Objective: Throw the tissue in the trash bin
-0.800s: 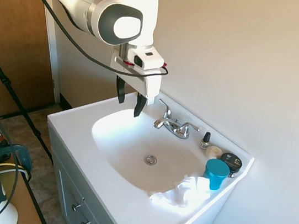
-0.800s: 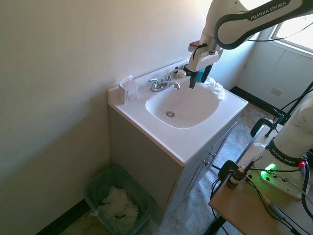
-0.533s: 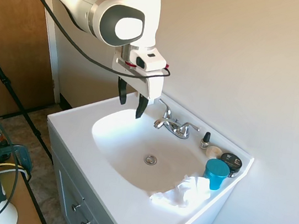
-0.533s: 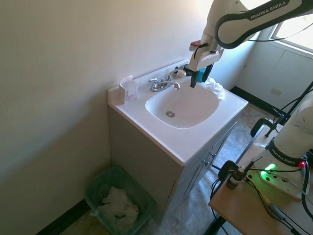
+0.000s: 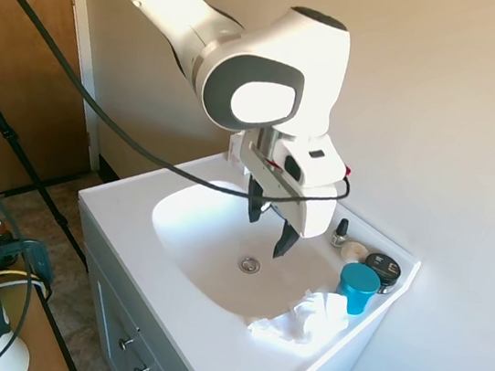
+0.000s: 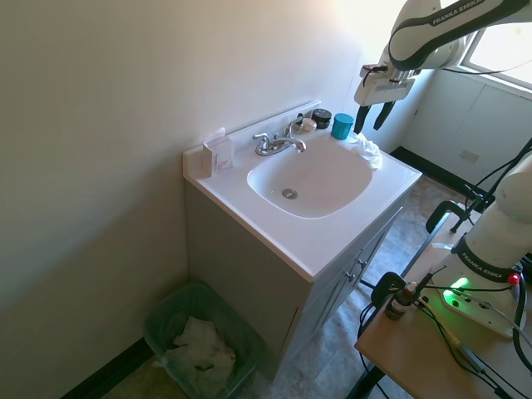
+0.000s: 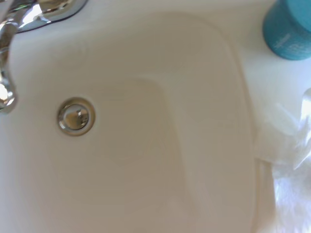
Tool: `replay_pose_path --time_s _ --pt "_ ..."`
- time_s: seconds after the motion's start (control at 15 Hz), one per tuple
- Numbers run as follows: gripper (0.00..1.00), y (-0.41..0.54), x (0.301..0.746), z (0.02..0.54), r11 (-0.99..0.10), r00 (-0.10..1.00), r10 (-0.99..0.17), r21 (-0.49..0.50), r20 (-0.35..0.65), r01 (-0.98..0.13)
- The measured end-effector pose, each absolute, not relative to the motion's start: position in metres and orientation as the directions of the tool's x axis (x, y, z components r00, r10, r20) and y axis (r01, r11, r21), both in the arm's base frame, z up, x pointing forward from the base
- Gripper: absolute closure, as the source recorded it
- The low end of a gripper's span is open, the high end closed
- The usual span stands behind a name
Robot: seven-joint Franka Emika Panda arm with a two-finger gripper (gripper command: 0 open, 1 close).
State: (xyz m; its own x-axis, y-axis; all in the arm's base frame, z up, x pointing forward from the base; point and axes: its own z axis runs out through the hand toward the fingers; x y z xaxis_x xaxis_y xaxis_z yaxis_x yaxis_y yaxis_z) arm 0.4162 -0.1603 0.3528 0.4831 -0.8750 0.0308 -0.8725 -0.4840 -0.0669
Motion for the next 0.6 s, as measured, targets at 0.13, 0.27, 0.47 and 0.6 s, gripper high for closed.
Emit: replay_pose_path --time_s 0.13,0.27,0.47,0.6 --pt "0.00 -0.168 0.430 0.342 -0.460 0.458 -0.888 -0.073 0.043 -0.885" --pt "0.00 -0.177 0.447 0.337 -0.428 0.426 -0.904 -0.073 0.044 -0.901" --pt "0.00 -0.196 0.461 0.328 -0.367 0.365 -0.930 -0.064 0.043 -0.928" --pt "0.00 -0.208 0.464 0.319 -0.335 0.333 -0.942 -0.049 0.039 -0.941"
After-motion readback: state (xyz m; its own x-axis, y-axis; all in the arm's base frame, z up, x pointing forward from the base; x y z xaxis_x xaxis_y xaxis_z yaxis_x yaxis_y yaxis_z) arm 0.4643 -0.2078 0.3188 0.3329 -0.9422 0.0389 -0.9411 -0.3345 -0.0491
